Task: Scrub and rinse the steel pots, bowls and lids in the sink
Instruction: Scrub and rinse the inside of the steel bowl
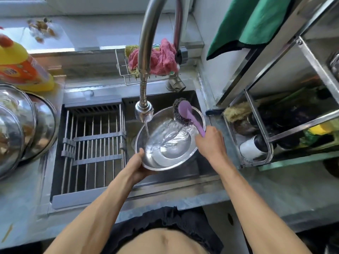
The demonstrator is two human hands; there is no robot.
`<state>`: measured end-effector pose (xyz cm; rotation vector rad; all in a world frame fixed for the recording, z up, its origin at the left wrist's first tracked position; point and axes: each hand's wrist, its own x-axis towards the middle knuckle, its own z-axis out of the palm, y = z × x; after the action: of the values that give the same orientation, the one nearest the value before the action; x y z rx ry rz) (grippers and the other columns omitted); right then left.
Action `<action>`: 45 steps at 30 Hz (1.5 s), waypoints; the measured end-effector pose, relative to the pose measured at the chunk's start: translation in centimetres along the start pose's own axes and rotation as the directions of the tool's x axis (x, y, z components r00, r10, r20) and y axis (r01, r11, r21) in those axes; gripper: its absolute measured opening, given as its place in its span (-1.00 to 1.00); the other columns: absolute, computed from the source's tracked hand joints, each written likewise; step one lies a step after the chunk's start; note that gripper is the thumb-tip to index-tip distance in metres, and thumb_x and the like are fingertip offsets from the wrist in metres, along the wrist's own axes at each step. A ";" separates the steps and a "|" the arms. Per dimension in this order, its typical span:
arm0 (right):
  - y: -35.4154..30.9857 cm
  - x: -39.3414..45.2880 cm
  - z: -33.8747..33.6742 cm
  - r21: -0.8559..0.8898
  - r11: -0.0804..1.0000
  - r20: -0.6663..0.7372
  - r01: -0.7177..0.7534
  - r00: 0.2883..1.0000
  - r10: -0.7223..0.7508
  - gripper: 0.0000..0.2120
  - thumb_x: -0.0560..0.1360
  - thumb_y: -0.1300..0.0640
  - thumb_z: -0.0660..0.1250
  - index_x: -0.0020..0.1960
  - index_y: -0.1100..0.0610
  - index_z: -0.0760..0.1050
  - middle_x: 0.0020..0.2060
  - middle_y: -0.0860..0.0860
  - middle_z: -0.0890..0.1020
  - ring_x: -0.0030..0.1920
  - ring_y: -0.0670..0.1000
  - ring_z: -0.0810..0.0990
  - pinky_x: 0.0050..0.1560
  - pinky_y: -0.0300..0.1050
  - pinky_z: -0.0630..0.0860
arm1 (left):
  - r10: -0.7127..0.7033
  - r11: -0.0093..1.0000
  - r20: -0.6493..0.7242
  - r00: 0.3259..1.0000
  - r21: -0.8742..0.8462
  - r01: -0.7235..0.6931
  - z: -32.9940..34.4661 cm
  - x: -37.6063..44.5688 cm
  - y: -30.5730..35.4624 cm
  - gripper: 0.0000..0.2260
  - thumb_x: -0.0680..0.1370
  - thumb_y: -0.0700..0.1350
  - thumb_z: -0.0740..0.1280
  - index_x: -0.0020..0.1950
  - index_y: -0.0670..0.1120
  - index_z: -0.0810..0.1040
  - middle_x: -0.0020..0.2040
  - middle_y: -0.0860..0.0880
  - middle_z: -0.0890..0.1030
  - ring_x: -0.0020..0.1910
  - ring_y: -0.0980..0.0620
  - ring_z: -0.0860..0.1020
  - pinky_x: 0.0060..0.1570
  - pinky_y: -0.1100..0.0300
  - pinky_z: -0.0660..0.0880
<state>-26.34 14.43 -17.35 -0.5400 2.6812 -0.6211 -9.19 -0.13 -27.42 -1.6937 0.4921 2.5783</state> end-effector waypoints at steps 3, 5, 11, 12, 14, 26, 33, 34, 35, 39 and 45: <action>-0.8 -0.2 -0.6 -0.045 0.995 -0.043 0.094 0.994 -0.096 -0.90 0.52 0.19 0.24 -0.14 0.20 0.38 -0.35 0.05 0.41 -0.41 0.03 0.35 -0.51 -0.15 0.14 | -0.019 0.999 0.014 1.000 -0.043 0.020 0.4 0.3 -0.6 -0.67 0.74 0.00 0.07 0.26 -0.17 0.50 0.07 -0.24 0.66 0.08 -0.24 0.59 -0.12 -0.25 0.58; -0.9 -0.5 -0.4 -0.048 0.990 -0.070 0.135 0.988 -0.138 -0.87 0.51 0.20 0.24 -0.19 0.19 0.33 -0.42 0.01 0.37 -0.46 0.00 0.32 -0.52 -0.12 0.11 | -0.011 1.000 0.009 1.000 -0.017 0.011 0.3 0.5 -0.9 -0.73 0.72 -0.10 0.10 0.20 -0.18 0.54 0.00 -0.23 0.69 0.04 -0.22 0.60 -0.13 -0.21 0.62; -1.5 -2.1 0.5 0.122 0.915 -0.197 0.384 0.913 -0.357 -0.94 0.51 0.30 0.30 -0.04 0.27 0.45 -0.48 -0.12 0.29 -0.52 -0.19 0.25 -0.57 -0.30 0.16 | -0.038 0.998 -0.064 0.997 0.044 0.041 0.1 1.2 -0.7 -0.81 0.70 -0.20 0.17 0.10 -0.25 0.56 -0.11 -0.23 0.71 -0.02 -0.17 0.62 -0.02 -0.12 0.51; -1.2 -2.1 0.8 0.133 0.906 -0.224 0.401 0.903 -0.367 -0.85 0.52 0.29 0.31 0.07 0.29 0.48 -0.47 -0.11 0.32 -0.51 -0.19 0.26 -0.54 -0.33 0.14 | -0.023 0.999 -0.067 0.997 0.034 0.026 0.4 1.2 -0.4 -0.79 0.71 -0.19 0.16 0.10 -0.25 0.55 -0.14 -0.22 0.71 -0.04 -0.17 0.62 0.02 -0.12 0.49; -0.1 -1.7 1.4 0.156 0.902 -0.258 0.402 0.898 -0.355 -0.65 0.56 0.23 0.30 0.33 0.26 0.45 -0.39 -0.05 0.44 -0.46 -0.11 0.35 -0.44 -0.41 0.18 | 0.027 0.999 -0.060 0.998 -0.021 -0.028 0.8 1.4 0.4 -0.76 0.72 -0.16 0.13 0.15 -0.24 0.56 -0.14 -0.22 0.71 -0.03 -0.17 0.63 0.02 -0.12 0.49; 3.8 -0.8 7.8 0.225 0.967 0.095 -0.123 0.990 0.104 -0.83 0.56 0.18 0.28 0.03 0.20 0.30 -0.19 0.12 0.48 -0.37 0.03 0.42 -0.46 -0.12 0.29 | 0.504 0.861 -0.045 0.863 -0.054 -0.506 -0.3 -2.0 4.1 -0.65 0.65 -0.32 0.21 0.40 -0.07 0.50 0.22 -0.14 0.67 0.15 -0.13 0.66 0.01 -0.05 0.62; 3.6 -0.8 9.0 0.166 0.927 0.341 -0.337 0.901 0.267 -0.80 0.41 0.16 0.40 -0.05 0.22 0.45 -0.19 0.11 0.54 -0.25 0.11 0.51 -0.43 -0.16 0.28 | 0.633 0.654 0.077 0.770 0.480 -0.585 0.7 -7.2 5.1 -0.52 0.54 -0.37 0.26 0.32 0.11 0.51 -0.05 -0.05 0.70 -0.25 0.09 0.67 -0.40 0.29 0.52; 3.9 -0.8 8.9 0.181 0.910 0.347 -0.374 0.890 0.297 -0.80 0.39 0.19 0.40 -0.04 0.23 0.48 -0.20 0.11 0.55 -0.31 0.09 0.51 -0.45 -0.18 0.28 | 0.609 0.639 0.063 0.791 0.552 -0.536 0.9 -7.1 5.3 -0.56 0.54 -0.34 0.26 0.30 0.11 0.52 -0.05 -0.05 0.68 -0.30 0.12 0.64 -0.43 0.30 0.50; 4.3 -0.8 8.8 0.201 0.888 0.346 -0.413 0.878 0.330 -0.81 0.39 0.22 0.38 -0.03 0.25 0.49 -0.23 0.12 0.54 -0.38 0.06 0.49 -0.49 -0.21 0.27 | 0.574 0.636 0.040 0.818 0.607 -0.476 1.0 -6.7 5.4 -0.61 0.55 -0.30 0.26 0.28 0.08 0.52 -0.05 -0.07 0.66 -0.33 0.12 0.61 -0.45 0.30 0.50; 4.9 -0.1 7.2 0.306 0.816 0.263 -0.491 0.867 0.423 -0.76 0.36 0.22 0.34 0.01 0.25 0.49 -0.25 0.11 0.53 -0.40 0.06 0.45 -0.47 -0.22 0.25 | 0.440 0.702 -0.056 0.896 0.644 -0.305 0.2 -3.3 5.1 -0.77 0.63 -0.18 0.22 0.27 -0.10 0.50 -0.14 -0.10 0.61 -0.31 0.02 0.62 -0.39 0.15 0.58; 2.0 3.3 4.4 0.500 0.756 0.111 -0.422 0.897 0.428 -0.72 0.37 0.20 0.25 0.07 0.16 0.38 -0.09 0.13 0.55 -0.26 0.12 0.50 -0.34 -0.08 0.42 | 0.491 0.412 0.044 0.870 0.869 -0.276 0.5 -1.6 2.6 -0.40 0.54 0.20 0.28 0.52 -0.02 0.35 0.48 -0.07 0.46 0.40 -0.13 0.47 0.43 -0.11 0.38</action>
<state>-28.01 13.16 -22.84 0.2213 2.3639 -1.1357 -9.46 -2.27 -25.20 -1.5116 1.9974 1.6670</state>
